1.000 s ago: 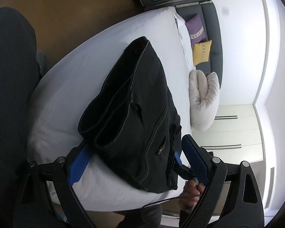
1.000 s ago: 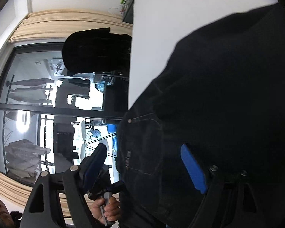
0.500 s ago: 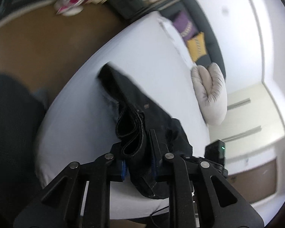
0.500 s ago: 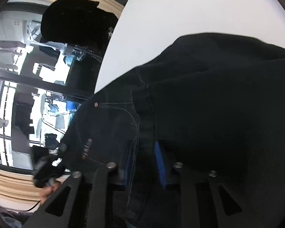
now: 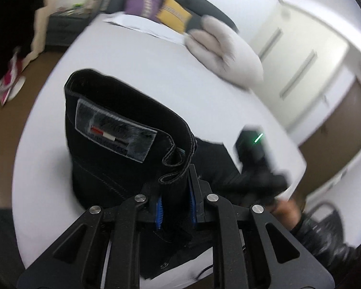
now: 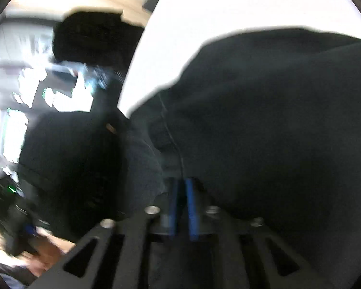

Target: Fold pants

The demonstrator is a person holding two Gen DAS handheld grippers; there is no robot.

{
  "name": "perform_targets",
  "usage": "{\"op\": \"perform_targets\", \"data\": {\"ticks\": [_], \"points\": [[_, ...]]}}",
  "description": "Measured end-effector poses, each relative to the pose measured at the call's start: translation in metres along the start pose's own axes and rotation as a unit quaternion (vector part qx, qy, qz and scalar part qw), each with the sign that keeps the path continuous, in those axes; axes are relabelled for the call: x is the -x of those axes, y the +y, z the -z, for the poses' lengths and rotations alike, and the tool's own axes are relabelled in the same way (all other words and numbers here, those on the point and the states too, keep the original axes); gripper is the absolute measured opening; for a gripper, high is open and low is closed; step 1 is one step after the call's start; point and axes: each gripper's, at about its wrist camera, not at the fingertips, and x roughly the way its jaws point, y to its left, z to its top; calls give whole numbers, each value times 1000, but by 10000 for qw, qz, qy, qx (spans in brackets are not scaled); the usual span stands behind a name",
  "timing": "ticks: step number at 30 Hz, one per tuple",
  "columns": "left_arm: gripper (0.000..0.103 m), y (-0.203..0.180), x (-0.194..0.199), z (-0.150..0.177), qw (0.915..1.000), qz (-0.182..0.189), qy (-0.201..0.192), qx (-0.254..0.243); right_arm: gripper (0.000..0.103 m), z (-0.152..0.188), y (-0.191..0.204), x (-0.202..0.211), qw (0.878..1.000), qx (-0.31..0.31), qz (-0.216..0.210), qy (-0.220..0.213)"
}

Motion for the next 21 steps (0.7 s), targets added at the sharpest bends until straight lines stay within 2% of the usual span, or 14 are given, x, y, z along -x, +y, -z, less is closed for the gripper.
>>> {"op": "perform_targets", "data": {"ticks": [1,2,3,4,7,12,14,15,16,17,19,21], "points": [[15,-9,-9,-1,9999,-17,73,-141,60,-4,-2,24,9985,-118,-448,-305],[15,-17,-15,2,9995,-23,145,-269,70,-7,0,38,9973,-95,-578,-435],[15,-27,-24,4,9988,-23,239,-426,83,-9,3,46,9970,-46,-628,-446],[15,-38,-36,7,9981,-21,317,-537,91,-13,6,53,9964,41,-761,-369],[15,-60,-54,18,9948,-65,500,-885,93,-21,17,61,9951,343,-908,-201],[15,-93,-72,48,9862,-171,780,-1447,93,-35,18,54,9971,581,-484,131],[15,-102,-80,53,9824,-227,884,-1629,90,-34,26,51,9957,829,-369,208],[15,-105,-85,53,9811,-230,923,-1686,82,-33,30,48,9946,983,-249,238],[15,-110,-92,50,9801,-225,955,-1725,70,-33,32,47,9938,1068,-154,272],[15,-114,-95,52,9791,-212,994,-1762,63,-33,29,47,9935,1088,-54,331],[15,-118,-109,49,9775,-164,1077,-1806,39,-30,18,55,9945,1011,121,267],[14,-130,-120,50,9748,-78,1146,-1914,30,-28,9,68,9946,974,324,139]]}}
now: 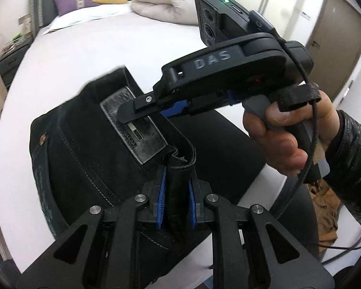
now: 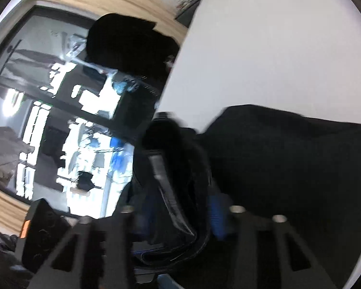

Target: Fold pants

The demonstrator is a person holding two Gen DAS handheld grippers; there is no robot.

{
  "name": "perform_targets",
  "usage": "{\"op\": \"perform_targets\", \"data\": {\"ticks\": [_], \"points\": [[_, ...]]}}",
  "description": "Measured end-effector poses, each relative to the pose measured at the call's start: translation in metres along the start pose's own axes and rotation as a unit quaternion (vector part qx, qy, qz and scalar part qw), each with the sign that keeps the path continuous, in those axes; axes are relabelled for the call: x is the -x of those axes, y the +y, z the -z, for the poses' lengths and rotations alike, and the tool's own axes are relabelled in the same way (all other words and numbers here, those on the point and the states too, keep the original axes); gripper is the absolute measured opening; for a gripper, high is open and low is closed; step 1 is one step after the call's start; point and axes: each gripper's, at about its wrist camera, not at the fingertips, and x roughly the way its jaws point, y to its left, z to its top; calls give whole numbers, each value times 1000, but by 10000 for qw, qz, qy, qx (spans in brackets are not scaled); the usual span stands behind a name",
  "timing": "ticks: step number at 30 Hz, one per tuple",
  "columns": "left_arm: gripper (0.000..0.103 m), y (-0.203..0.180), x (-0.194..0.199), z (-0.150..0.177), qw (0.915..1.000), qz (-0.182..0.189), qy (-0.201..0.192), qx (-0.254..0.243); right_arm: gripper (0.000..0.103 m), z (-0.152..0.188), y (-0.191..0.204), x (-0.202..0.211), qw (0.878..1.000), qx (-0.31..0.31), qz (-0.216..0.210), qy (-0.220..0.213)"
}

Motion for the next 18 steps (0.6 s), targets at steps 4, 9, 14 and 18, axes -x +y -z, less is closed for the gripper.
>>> {"op": "perform_targets", "data": {"ticks": [4,9,14,18], "points": [[13,-25,-12,-6,9994,185,23,-301,18,9,-15,28,9987,-65,440,-246],[13,-58,-45,-28,9977,424,83,-515,13,15,-32,55,9954,-230,816,-456],[13,-84,-66,-45,9964,541,91,-641,12,16,-55,77,9934,-465,880,-578],[13,-99,-84,-49,9959,585,150,-675,12,14,-64,82,9925,-524,940,-582]]}}
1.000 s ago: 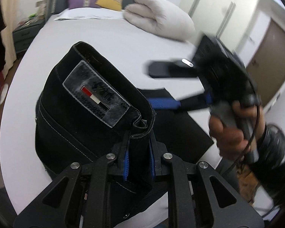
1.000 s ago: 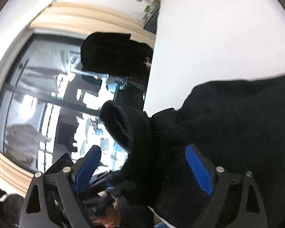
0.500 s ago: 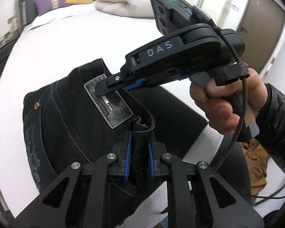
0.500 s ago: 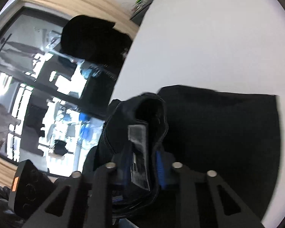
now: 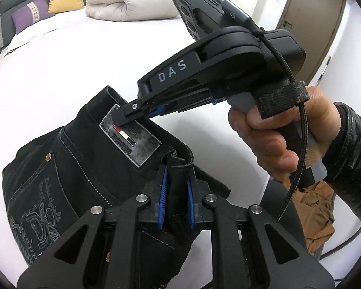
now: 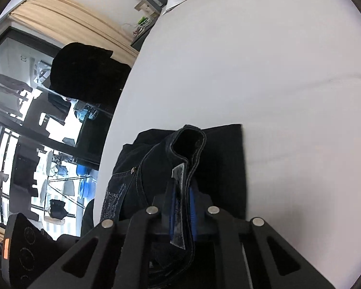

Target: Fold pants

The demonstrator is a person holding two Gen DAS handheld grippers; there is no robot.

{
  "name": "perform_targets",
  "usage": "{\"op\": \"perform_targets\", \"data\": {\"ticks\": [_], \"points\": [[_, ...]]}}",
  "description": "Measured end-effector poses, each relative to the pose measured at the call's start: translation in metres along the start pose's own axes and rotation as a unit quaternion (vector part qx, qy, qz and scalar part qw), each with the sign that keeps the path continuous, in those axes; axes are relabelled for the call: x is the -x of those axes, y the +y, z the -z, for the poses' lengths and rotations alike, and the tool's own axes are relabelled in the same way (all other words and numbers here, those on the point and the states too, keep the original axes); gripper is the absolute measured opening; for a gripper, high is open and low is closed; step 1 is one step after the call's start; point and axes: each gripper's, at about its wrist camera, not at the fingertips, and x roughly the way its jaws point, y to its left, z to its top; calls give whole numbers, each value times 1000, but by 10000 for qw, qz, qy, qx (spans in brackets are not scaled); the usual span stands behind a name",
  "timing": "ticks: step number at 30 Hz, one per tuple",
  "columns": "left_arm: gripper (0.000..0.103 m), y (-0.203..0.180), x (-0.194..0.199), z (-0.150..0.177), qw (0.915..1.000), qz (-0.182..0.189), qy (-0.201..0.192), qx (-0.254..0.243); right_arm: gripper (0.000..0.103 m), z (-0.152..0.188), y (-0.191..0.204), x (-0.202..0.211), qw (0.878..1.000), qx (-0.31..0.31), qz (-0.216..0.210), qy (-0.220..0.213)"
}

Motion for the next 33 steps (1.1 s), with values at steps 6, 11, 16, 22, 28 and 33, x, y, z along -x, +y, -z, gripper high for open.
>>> {"op": "perform_targets", "data": {"ticks": [6,11,16,22,28,33], "points": [[13,2,-18,7,9998,37,158,62,12,7,-27,-13,9994,-340,-52,65],[17,1,-38,9,9993,168,256,213,14,12,-57,-20,9975,-640,-288,-2],[28,24,1,13,9959,571,356,611,18,17,-67,-8,9958,-835,-275,-259],[59,70,63,33,9923,194,-157,1209,29,25,-37,33,9951,-715,169,-656],[59,124,62,24,9896,-515,-380,1287,24,37,23,12,9994,-52,-120,-317],[15,178,20,22,9816,-662,24,1794,0,58,7,-20,9989,-261,370,87]]}}
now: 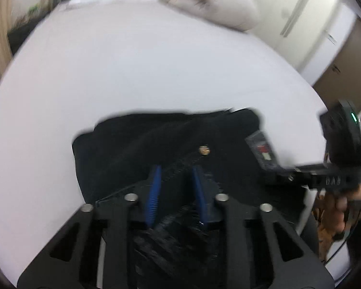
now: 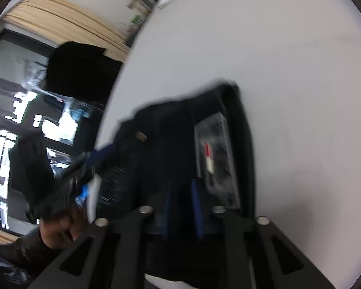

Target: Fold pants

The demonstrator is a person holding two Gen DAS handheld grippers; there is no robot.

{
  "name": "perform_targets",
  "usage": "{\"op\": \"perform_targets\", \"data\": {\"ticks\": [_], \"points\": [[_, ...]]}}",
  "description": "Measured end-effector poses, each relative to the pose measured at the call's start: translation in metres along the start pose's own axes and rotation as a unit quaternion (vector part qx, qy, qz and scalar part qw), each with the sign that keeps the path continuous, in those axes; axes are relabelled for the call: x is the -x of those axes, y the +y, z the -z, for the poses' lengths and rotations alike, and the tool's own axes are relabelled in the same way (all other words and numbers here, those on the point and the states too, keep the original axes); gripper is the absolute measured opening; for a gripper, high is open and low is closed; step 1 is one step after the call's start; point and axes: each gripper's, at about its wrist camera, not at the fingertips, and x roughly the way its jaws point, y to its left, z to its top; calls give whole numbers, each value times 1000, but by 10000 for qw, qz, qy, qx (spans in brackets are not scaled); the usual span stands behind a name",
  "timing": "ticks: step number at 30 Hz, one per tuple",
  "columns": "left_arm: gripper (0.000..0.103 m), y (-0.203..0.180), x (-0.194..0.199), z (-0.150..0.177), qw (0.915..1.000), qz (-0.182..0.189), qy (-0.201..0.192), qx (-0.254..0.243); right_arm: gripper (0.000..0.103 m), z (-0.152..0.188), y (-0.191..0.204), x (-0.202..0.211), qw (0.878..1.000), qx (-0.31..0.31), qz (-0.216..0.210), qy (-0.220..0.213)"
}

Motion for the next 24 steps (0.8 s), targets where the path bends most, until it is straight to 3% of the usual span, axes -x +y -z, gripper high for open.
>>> {"op": "perform_targets", "data": {"ticks": [3,11,20,24], "points": [[14,-2,0,17,9996,-154,25,-252,0,11,-24,4,9988,-292,-367,-133],[14,-32,40,72,9932,-506,36,-1046,0,23,-17,10,9978,-417,-295,-434],[14,-37,45,88,9916,-658,-8,-1113,0,66,-20,48,9937,-452,-15,-1030],[14,-38,48,90,9917,-666,-9,-1097,0,83,-32,50,9925,-630,-43,-1051]]}}
